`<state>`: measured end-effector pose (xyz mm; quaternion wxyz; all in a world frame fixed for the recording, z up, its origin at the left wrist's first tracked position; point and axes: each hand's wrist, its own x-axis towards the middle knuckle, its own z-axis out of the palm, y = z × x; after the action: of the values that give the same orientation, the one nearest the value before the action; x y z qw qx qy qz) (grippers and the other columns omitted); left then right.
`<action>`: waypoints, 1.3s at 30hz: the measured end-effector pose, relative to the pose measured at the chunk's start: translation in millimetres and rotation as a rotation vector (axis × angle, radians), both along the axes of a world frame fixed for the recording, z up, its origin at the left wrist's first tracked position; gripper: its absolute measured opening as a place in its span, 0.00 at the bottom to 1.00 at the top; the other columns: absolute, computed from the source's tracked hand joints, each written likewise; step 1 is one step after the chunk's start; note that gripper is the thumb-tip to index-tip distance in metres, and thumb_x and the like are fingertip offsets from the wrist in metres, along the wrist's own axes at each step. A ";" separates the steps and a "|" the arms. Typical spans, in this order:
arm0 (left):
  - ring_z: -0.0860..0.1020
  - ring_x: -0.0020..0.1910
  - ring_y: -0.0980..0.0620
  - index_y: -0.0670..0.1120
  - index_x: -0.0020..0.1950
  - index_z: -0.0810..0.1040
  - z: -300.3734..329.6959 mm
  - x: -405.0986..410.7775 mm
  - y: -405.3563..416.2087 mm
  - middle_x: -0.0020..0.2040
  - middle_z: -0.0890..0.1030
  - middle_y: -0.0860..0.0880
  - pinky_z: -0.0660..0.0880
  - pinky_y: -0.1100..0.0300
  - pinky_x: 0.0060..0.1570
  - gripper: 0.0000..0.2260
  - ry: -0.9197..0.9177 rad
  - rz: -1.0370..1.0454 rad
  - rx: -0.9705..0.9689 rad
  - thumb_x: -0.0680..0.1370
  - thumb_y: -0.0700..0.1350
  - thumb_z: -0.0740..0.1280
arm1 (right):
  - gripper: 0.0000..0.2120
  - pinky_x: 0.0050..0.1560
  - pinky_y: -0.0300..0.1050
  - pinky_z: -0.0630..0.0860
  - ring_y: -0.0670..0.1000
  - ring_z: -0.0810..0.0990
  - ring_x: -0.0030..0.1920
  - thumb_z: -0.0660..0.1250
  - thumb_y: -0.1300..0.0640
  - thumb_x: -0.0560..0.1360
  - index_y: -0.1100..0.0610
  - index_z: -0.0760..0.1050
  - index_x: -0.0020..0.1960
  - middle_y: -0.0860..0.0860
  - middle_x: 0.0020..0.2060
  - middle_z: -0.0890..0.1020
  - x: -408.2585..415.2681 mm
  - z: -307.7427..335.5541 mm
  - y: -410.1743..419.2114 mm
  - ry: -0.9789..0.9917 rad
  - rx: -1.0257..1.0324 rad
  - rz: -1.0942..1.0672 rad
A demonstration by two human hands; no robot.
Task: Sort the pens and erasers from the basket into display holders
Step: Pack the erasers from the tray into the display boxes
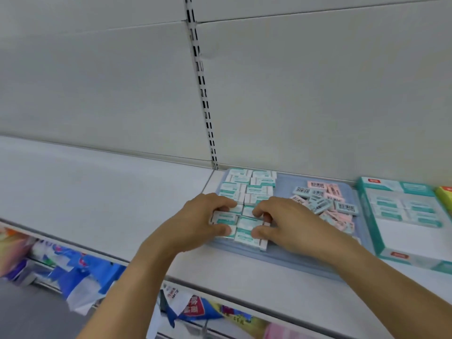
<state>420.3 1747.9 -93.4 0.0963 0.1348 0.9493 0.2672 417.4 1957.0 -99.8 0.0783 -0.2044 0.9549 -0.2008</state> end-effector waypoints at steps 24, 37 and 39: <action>0.65 0.24 0.58 0.45 0.50 0.81 13.3 -4.7 103.8 0.35 0.76 0.48 0.59 0.68 0.20 0.09 -0.622 0.284 1.158 0.79 0.49 0.66 | 0.08 0.49 0.47 0.78 0.50 0.81 0.46 0.73 0.63 0.71 0.54 0.78 0.47 0.51 0.46 0.82 8.9 16.7 56.6 0.048 -1.079 -0.121; 0.71 0.27 0.56 0.43 0.50 0.81 9.4 -6.4 178.1 0.30 0.74 0.48 0.66 0.66 0.23 0.06 -0.387 0.378 1.299 0.74 0.40 0.72 | 0.15 0.44 0.36 0.74 0.44 0.77 0.44 0.75 0.55 0.70 0.47 0.76 0.54 0.40 0.47 0.77 28.7 13.9 121.0 0.458 -0.550 -0.299; 0.72 0.28 0.56 0.43 0.49 0.82 8.9 -3.5 187.6 0.30 0.75 0.49 0.67 0.65 0.25 0.05 -0.398 0.347 1.280 0.74 0.41 0.72 | 0.10 0.40 0.42 0.75 0.43 0.75 0.39 0.73 0.54 0.72 0.51 0.78 0.52 0.43 0.44 0.77 28.6 14.6 128.7 0.583 -0.386 -0.296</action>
<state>416.8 1935.5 -84.5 0.1259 -0.0401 0.5769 0.8061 446.0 2085.7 -85.2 -0.2666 -0.1238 0.9009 -0.3194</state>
